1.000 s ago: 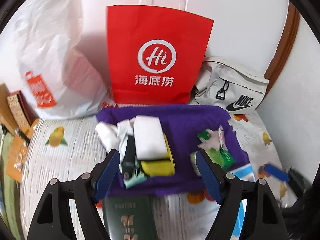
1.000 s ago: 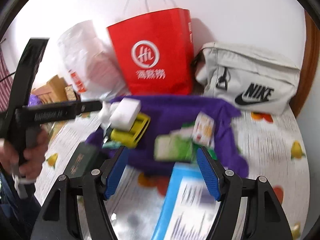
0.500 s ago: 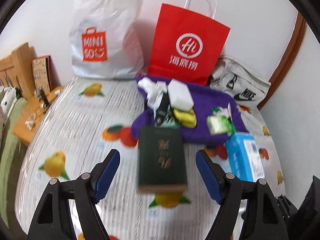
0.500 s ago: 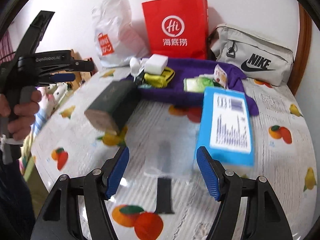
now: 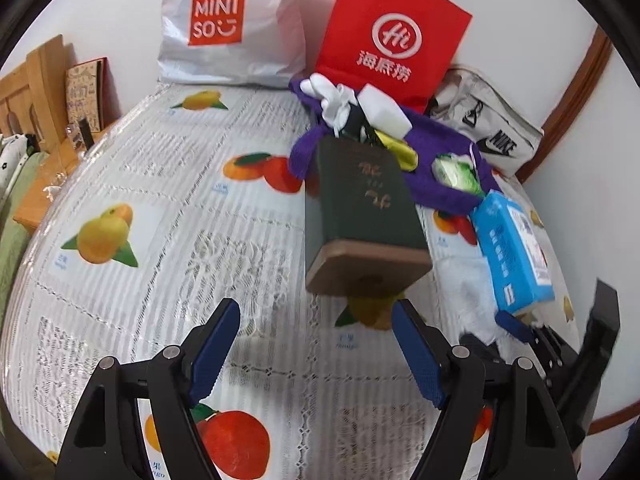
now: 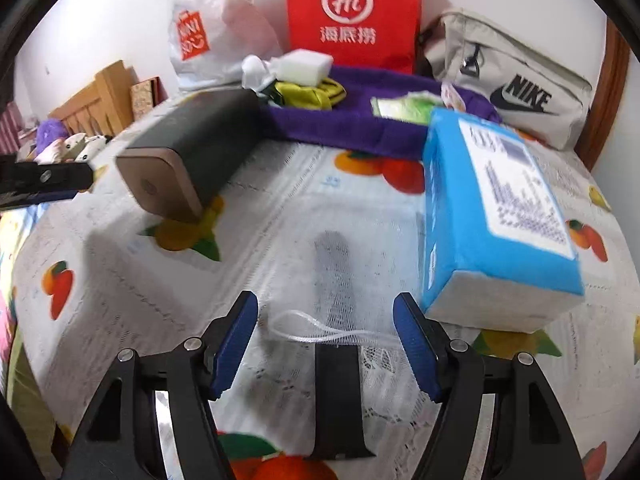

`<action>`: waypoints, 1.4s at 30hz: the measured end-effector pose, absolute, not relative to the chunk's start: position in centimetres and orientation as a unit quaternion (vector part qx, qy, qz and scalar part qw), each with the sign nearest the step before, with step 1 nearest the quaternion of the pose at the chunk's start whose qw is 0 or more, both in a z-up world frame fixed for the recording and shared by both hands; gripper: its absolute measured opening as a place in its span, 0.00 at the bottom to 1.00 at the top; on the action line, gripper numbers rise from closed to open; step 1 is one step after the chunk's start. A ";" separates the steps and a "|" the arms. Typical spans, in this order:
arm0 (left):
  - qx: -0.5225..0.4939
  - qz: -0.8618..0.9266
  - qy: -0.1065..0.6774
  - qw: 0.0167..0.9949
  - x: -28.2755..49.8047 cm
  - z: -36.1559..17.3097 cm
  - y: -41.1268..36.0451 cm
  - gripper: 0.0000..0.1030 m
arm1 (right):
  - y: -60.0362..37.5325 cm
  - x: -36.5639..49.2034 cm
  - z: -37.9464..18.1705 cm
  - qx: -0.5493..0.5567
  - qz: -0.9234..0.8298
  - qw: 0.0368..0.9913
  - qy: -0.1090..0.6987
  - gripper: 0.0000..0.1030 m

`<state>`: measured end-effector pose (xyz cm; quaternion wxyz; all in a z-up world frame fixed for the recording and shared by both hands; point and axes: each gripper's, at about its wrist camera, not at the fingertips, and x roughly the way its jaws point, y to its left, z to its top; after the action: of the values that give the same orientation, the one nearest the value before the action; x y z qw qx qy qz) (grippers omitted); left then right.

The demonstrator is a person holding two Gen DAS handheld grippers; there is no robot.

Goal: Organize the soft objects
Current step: 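Withdraw both tools from the towel back over the bed, then move the left tool to the black watch strap while the right tool reaches the white mesh bag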

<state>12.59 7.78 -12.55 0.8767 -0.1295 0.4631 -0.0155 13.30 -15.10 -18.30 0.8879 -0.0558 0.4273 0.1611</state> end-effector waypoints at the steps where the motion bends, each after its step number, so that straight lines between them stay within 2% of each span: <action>1: -0.127 -0.018 0.463 0.877 12.6 -12.7 7.8 0.75 | -15.1 13.6 -18.6 -0.052 0.159 0.888 0.428 0.68; 2: -0.125 -0.019 0.464 0.877 12.5 -12.9 7.8 0.75 | -15.0 13.7 -18.6 -0.050 0.158 0.890 0.425 0.63; 5: -0.125 -0.026 0.468 0.874 12.6 -13.4 7.8 0.75 | -14.9 14.1 -18.2 -0.043 0.167 0.889 0.424 0.26; 6: -0.126 -0.027 0.469 0.874 12.6 -13.5 7.8 0.75 | -14.9 14.1 -18.2 -0.040 0.168 0.889 0.425 0.22; 10: -0.131 -0.027 0.475 0.870 12.4 -14.0 8.0 0.75 | -15.1 14.1 -18.2 -0.026 0.176 0.887 0.426 0.21; 12: -0.131 -0.026 0.476 0.869 12.1 -14.1 8.1 0.75 | -15.3 14.0 -17.9 -0.011 0.183 0.886 0.426 0.08; 21: -0.124 -0.019 0.481 0.868 10.7 -13.7 7.9 0.75 | -14.5 11.5 -14.8 0.005 0.224 0.894 0.388 0.05; 30: -0.107 -0.042 0.493 0.863 9.5 -13.6 4.7 0.75 | -18.2 6.9 -12.0 -0.008 0.204 0.912 0.356 0.05; 42: -0.043 -0.103 0.521 0.846 11.2 -15.6 -5.0 0.75 | -24.2 4.3 -16.7 -0.026 0.145 0.900 0.411 0.05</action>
<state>11.16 -4.98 -15.58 0.8464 -0.0427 0.5207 -0.1029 4.28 -24.25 -16.69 0.8995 -0.0260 0.4113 0.1450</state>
